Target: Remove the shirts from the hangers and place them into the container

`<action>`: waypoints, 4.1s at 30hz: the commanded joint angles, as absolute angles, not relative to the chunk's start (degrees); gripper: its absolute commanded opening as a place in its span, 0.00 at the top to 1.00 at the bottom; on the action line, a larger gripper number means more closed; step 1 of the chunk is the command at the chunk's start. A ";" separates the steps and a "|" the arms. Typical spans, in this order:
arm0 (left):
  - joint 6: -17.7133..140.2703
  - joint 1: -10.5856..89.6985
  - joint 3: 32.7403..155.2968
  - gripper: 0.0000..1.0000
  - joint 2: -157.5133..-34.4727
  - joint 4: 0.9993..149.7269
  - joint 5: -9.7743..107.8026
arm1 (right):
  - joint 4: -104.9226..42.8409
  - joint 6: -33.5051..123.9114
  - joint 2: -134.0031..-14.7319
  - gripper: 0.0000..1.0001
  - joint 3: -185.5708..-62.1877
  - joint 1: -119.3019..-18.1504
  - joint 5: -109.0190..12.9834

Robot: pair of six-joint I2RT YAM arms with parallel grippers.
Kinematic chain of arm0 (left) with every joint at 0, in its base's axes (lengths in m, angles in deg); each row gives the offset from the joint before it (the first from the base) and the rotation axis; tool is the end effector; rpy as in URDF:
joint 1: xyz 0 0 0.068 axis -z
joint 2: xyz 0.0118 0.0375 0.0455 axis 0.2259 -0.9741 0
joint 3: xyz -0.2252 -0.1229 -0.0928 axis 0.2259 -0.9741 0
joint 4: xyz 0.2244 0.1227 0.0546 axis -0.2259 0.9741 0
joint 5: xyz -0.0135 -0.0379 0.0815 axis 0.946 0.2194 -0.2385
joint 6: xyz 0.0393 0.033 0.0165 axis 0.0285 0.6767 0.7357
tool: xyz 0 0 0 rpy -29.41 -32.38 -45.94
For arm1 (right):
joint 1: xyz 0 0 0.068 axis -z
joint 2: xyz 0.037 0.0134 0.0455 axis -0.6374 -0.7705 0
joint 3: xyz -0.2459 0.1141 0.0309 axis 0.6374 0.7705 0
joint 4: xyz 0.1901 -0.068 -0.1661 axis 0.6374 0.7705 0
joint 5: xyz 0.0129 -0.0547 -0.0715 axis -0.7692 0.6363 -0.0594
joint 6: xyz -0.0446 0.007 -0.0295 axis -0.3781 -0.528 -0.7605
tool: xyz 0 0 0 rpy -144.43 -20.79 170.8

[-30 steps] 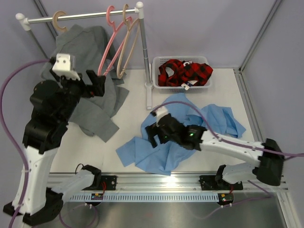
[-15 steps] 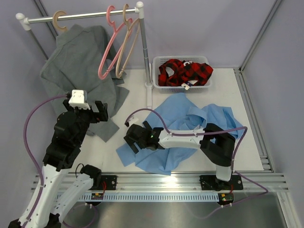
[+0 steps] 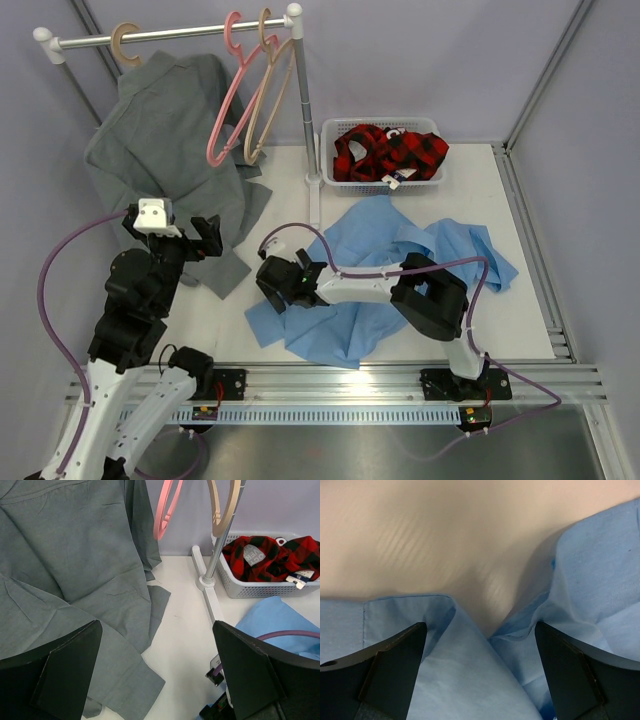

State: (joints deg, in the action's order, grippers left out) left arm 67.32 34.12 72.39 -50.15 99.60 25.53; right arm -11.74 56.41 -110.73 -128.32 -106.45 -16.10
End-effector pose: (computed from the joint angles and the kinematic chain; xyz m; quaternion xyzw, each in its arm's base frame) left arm 0.1023 -0.0293 0.3854 0.0038 0.7139 -0.0676 0.6969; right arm 0.1827 0.3900 0.1572 -0.3337 0.8786 0.0370 0.3395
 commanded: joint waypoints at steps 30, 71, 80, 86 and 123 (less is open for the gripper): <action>68.73 33.89 70.98 0.01 -47.22 94.69 24.32 | 1.49 49.81 -79.08 1.00 -132.26 -79.35 -9.17; 66.71 33.71 70.80 0.01 -47.13 94.69 29.76 | -2.62 78.73 -50.06 0.01 -89.47 -25.82 -21.12; 66.62 33.71 70.72 0.01 -46.08 94.61 30.47 | -12.73 83.12 -59.55 0.04 -84.19 -10.34 -35.53; 66.71 33.71 70.54 0.01 -45.90 94.69 30.47 | -17.14 83.39 -66.50 0.08 -82.96 -8.57 -40.11; 66.97 33.27 70.54 0.01 -46.78 94.61 29.06 | -21.26 64.58 -71.22 1.00 -102.55 -69.88 -46.97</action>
State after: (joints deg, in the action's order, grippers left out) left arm 66.99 33.61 70.95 -46.52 98.29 29.46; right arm -21.70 67.14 -65.84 -99.82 -63.02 -46.16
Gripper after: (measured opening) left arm 0.988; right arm 0.034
